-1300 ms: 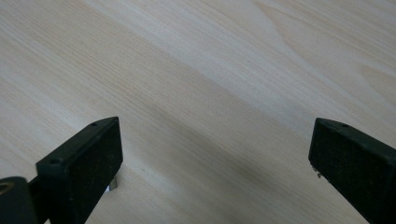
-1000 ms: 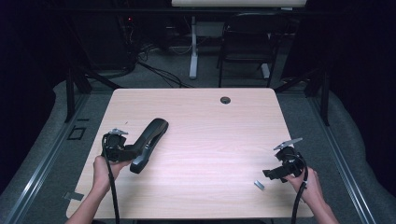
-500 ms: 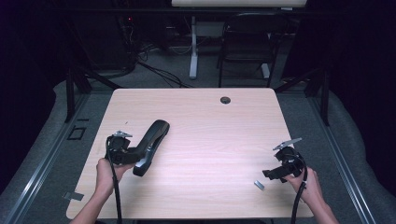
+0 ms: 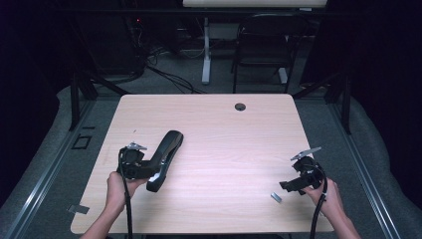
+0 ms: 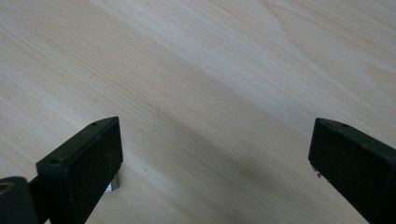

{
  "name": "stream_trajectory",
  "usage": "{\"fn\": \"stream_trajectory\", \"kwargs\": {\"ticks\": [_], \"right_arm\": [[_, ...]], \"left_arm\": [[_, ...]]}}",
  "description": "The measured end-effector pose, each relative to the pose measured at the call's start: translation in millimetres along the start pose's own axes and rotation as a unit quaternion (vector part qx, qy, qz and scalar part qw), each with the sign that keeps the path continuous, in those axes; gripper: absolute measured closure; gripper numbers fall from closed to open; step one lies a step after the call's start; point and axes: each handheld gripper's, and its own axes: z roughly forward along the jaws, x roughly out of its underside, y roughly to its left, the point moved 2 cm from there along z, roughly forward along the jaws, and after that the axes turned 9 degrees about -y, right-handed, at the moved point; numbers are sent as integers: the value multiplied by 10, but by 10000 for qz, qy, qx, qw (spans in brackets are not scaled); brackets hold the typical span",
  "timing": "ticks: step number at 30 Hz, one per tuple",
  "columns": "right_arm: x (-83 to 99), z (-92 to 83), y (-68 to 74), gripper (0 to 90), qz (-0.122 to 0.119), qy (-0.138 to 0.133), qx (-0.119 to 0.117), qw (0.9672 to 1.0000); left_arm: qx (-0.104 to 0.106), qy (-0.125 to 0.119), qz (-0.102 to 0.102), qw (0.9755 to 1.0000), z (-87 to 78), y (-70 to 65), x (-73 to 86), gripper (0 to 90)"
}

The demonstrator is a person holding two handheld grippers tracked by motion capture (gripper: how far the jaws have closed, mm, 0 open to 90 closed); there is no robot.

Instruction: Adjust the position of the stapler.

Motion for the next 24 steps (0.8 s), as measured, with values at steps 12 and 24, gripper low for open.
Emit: {"fn": "stream_trajectory", "kwargs": {"ticks": [12, 24], "right_arm": [[3, 11, 7, 28, 0, 16, -18, 10000], [3, 9, 1, 28, -58, 91, -3, 9999]], "left_arm": [[173, 23, 69, 9998, 23, -107, 5, 483], [355, 94, 141, 9992, 22, -226, 24, 470]]}}
